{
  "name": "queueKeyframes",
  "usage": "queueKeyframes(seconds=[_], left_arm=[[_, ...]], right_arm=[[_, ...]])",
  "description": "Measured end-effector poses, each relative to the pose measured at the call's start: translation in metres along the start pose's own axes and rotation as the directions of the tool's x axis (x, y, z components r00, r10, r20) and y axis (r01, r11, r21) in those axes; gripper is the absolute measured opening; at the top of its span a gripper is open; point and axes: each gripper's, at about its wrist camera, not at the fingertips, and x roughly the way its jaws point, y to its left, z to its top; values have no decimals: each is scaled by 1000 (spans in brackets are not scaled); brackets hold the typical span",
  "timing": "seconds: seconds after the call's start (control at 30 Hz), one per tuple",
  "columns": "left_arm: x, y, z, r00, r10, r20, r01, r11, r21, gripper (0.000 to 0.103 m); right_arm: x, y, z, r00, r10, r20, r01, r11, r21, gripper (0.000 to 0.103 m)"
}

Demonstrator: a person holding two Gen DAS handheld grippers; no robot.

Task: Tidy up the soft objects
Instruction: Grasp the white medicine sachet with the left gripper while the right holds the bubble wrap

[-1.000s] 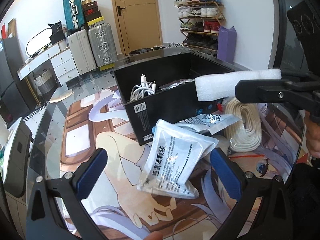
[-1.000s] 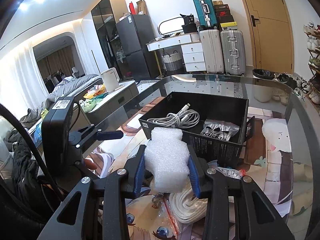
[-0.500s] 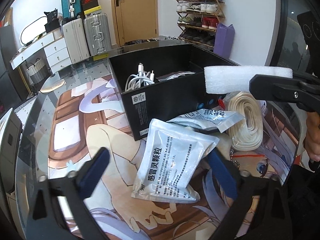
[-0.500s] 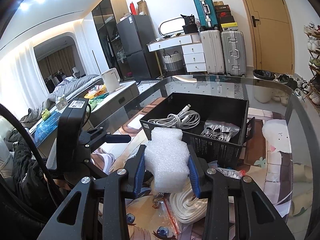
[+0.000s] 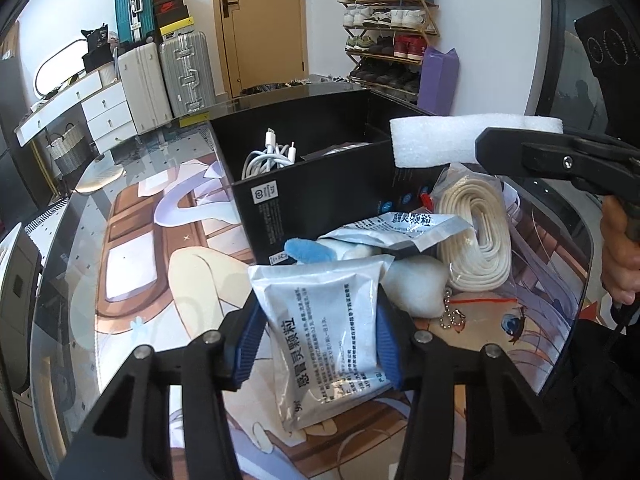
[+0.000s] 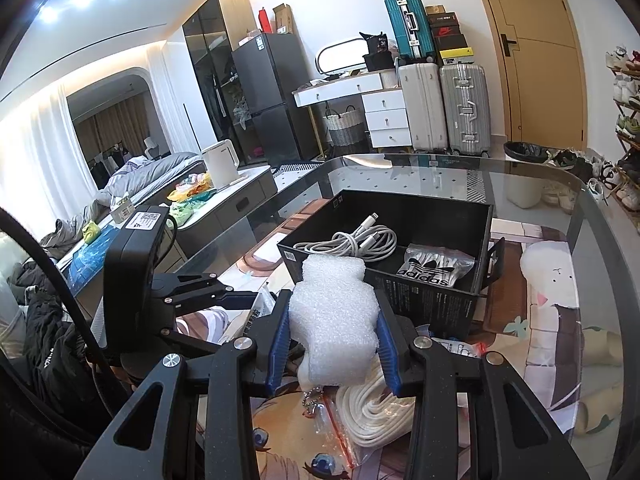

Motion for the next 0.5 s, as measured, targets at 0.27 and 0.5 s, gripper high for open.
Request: queueKeyframes(seconds=[0.27,0.5], left_arm=[[-25,2,7,998,5,62,-3,999,-36,49],[-44,7,17,993,37,113,-27,996,-88,49]], right_arm=[[-7,-1,2,999,-9,31,9,1000,2,39],[-12,0,5,998,-11,57,12,1000,-5,39]])
